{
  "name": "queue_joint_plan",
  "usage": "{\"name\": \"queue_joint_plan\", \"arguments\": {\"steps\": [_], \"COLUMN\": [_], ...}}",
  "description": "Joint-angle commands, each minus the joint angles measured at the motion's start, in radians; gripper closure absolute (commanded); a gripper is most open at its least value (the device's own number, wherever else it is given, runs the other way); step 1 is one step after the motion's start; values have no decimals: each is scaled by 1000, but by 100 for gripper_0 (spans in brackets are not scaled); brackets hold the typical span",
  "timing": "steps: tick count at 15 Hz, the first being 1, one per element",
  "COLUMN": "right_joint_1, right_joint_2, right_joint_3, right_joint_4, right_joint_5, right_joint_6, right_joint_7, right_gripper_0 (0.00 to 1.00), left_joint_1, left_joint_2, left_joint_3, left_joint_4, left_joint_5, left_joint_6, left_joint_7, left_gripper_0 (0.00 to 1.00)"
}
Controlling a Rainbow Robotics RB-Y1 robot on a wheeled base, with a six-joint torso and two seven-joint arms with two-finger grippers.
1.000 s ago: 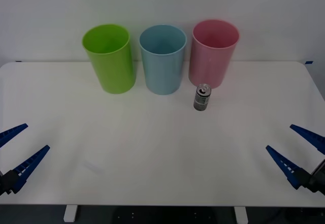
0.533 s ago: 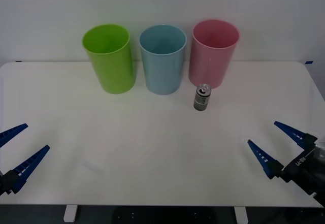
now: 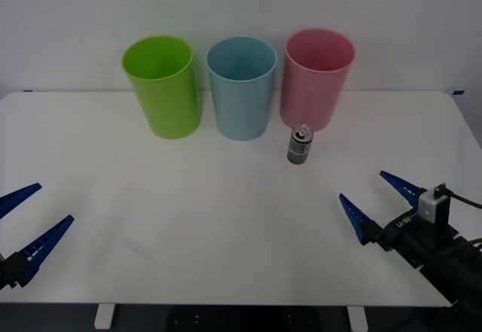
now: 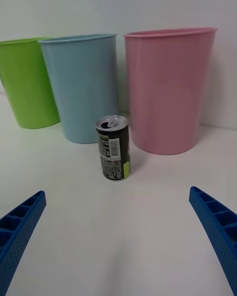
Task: Grasp the object on the table and drop it into the matching bin: aluminum can to the light blue bin, PET bottle to the pink bin.
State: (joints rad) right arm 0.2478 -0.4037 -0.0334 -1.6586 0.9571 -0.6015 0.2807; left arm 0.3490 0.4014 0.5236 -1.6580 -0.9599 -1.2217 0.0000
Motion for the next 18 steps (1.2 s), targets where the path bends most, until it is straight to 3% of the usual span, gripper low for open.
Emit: {"name": "queue_joint_plan", "arguments": {"steps": [1, 12, 18], "right_joint_1": [-25, -216, -259], "right_joint_2": [39, 171, 203], "right_joint_3": [15, 15, 41], "right_joint_4": [13, 240, 275], "right_joint_5": [28, 89, 126], "right_joint_6": [29, 58, 135], "right_joint_7": [6, 74, 98], "right_gripper_0": [0, 0, 0], "left_joint_1": [0, 0, 0], "left_joint_2": [0, 0, 0], "left_joint_3": [0, 0, 0], "left_joint_4": [0, 0, 0], "left_joint_5": [0, 0, 0], "left_joint_6": [0, 0, 0], "left_joint_7": [0, 0, 0], "left_gripper_0": [0, 0, 0]}}
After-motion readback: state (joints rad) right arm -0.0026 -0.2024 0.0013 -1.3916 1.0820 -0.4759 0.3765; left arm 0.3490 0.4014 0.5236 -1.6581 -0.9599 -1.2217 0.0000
